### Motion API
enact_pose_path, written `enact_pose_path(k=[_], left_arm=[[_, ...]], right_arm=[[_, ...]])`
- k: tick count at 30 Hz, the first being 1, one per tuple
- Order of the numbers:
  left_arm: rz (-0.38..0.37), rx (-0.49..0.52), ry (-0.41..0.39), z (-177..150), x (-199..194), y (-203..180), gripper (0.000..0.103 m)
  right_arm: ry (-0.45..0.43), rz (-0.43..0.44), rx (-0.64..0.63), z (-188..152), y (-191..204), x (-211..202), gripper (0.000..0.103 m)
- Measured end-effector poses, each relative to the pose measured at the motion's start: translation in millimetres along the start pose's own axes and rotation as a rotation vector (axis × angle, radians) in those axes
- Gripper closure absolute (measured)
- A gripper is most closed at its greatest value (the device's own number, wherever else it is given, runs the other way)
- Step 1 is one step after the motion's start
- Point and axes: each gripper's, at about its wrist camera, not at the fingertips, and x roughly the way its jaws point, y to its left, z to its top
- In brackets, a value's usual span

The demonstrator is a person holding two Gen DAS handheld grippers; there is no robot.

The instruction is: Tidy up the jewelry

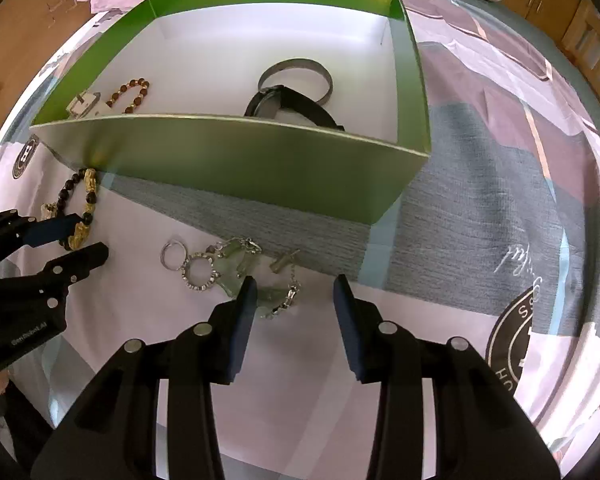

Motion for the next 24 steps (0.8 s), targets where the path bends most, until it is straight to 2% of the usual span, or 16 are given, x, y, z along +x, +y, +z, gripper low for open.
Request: enact_pose_path(k=[1,2,3,8,15,21,24], left_arm=[[0.003,-0.006,-0.003,0,-1,2,0.080],[-0.001,-0.012,-0.004,0,-2,4,0.086],[-0.004,-0.020,-0.004,0,-2,6,0.092],[-0.033,-0.036,-0.025,2,-13,11,0.093],[-0.062,-0.066,-0.138,8,-51,23,0.093],[-0.070,-0.060,-0.212,14,-71,20,0.093],[-0.085,-0.046,-0.251,15,-83,16,0.093]], right_arm=[[0.000,0.000,-0.006,0,1,0,0.063],[0.001,0.004,-0.012,0,4,-1,0.069],[0.005,0.022,-0.023,-1,6,-1,0.080],[-0.013,0.030,-0.072,-2,16,-6,0.096],[-0.107,0.066,-0.024,3,3,-37,0.096],[-0.166,0.076,0.002,2,-4,-58,0.096],[-0.208,0.112,0.008,5,-7,-71,0.096]])
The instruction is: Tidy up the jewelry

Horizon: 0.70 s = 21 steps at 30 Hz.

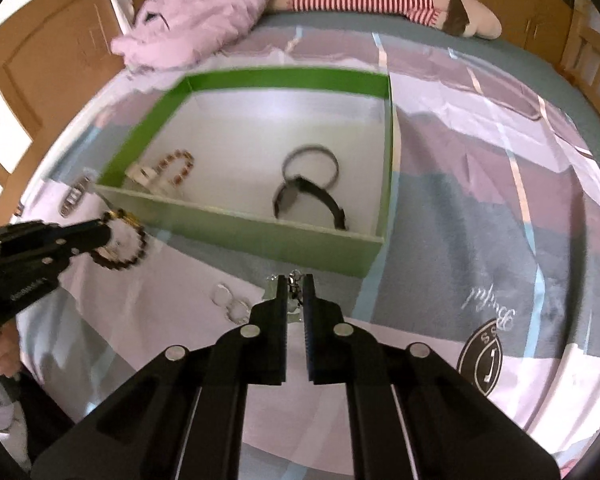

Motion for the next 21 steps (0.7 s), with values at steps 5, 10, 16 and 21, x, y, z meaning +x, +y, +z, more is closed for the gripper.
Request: enact_pose_path(k=[5,10,16,21], left_arm=[[-0.006,0.008,-0.007,2,-2,-2,0.093],[-0.008,-0.005,-0.021,11,-7,-3,0.093],[-0.003,0.002,-0.103,48,-28,-5,0.093],[-0.013,-0.031,-0.143,76,-33,7,0.093]], right_arm=[[-0.041,0.040,-0.002,10,-3,-11,0.096],[-0.057,0.049,-0.018,16,2,-11,0.096],[-0.203,0.116,-0.004,41,7,-28,0.096],[-0.306,0.113,0.070,57,-5,-29,0.096]])
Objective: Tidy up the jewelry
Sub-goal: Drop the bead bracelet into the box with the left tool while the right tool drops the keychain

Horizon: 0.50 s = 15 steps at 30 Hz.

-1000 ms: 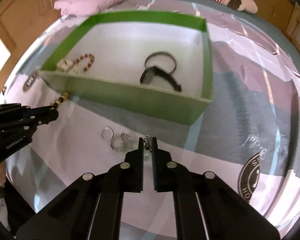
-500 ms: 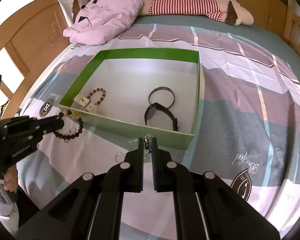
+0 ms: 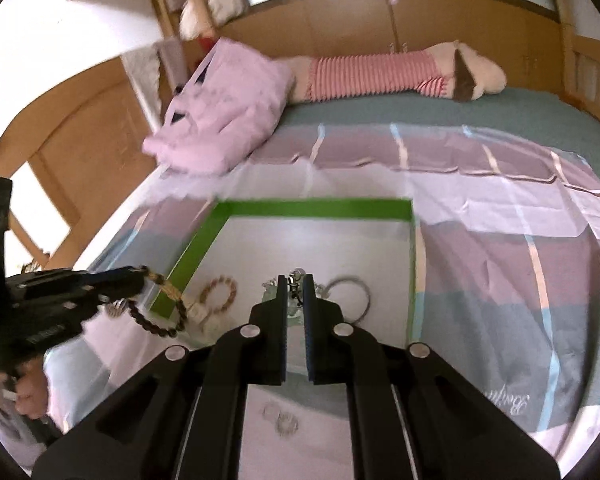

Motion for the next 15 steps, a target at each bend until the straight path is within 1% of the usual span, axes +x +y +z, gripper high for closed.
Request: enact_pose_path(k=[2,6,8,10,11,12,13,15], left_arm=[[0.007,-0.008,0.007,3,9,4,0.093],[0.027,-0.025,0.060,-1,34,12,0.093],[0.041,-0.023,0.080,-4,42,14,0.092],[0.056,-0.025,0.072,-6,37,17,0.091],[0.056,-0.026,0.063,-7,33,18,0.089],[0.055,-0.027,0.059,-9,28,20,0.083],[0.055,-0.029,0.051,-12,19,24,0.081],[0.067,-0.038,0.050,-21,7,32,0.081]], right_arm=[[-0.002,-0.031,0.020,-1,-7,7,0.096],[0.046,-0.071,0.051,-5,-18,27,0.096],[0.070,-0.072,0.047,-8,-17,34,0.096],[0.101,-0.088,0.029,-11,-12,39,0.083],[0.098,-0.082,0.025,-13,-9,37,0.069],[0.087,-0.072,0.026,-13,-7,34,0.064],[0.079,-0.060,0.026,-12,-5,32,0.064],[0.077,-0.016,0.017,-12,1,24,0.064]])
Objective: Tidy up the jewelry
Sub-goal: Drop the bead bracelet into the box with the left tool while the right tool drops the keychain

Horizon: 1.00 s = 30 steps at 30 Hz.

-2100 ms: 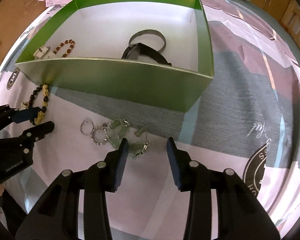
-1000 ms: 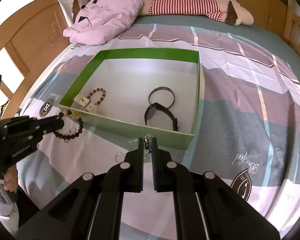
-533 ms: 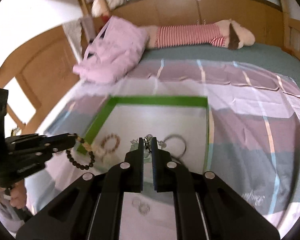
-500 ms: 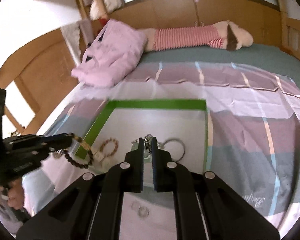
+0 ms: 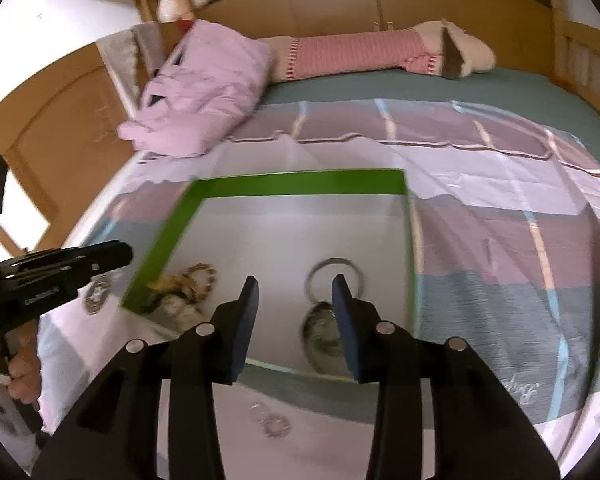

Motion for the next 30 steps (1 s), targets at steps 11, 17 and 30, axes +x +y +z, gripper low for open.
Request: enact_pose_path(k=[11,17,30], left_arm=[[0.098,-0.076,0.300,-79,64,29,0.081],[-0.113,0.012,0.350,-96,66,-18,0.079],[0.003,-0.084,0.294,-78,50,26,0.058]], right_arm=[[0.289,0.077,-0.210,-52,55,16,0.064],[0.337,-0.001,-0.128,-59,28,25,0.064],[0.433,-0.078,-0.259,-96,43,51,0.064]])
